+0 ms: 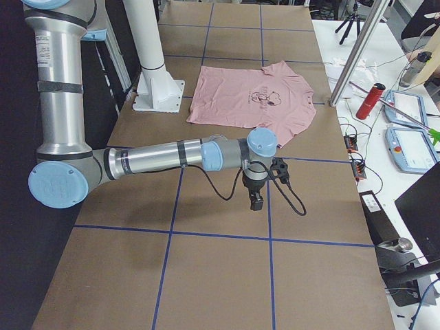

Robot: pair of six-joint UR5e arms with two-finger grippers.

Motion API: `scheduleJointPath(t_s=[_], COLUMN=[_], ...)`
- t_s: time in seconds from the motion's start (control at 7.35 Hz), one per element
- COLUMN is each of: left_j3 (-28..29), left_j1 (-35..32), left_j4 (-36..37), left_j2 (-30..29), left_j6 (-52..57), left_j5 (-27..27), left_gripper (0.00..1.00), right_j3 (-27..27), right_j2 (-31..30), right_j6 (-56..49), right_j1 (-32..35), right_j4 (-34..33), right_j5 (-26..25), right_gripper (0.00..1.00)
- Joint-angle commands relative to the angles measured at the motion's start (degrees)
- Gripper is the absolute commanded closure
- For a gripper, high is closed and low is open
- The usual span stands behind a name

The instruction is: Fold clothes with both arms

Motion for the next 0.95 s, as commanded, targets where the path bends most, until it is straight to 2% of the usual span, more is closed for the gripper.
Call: scheduleJointPath(t_s=[0.0, 0.54, 0.82], left_j3=[-2.54, -3.34, -4.14], left_j1=[0.01, 0.09, 0.10], left_j4=[1.43, 0.63, 0.37], left_j2=[0.66, 1.45, 1.72], left_j6=[2.09, -0.35, -0.26], left_j5=[2.31, 1.80, -0.48], left_gripper=[0.00, 0.00, 0.00], right_j3=[0.26, 0.17, 0.35], right_j2=[-1.77, -0.99, -0.38], right_j6=[0.04, 0.13, 0.13], right_j1=[0.55, 0.37, 0.29], right_j4=[0.34, 0.52, 0.52], right_j5=[-0.01, 0.34, 0.52], right_gripper=[0.00, 0.00, 0.00])
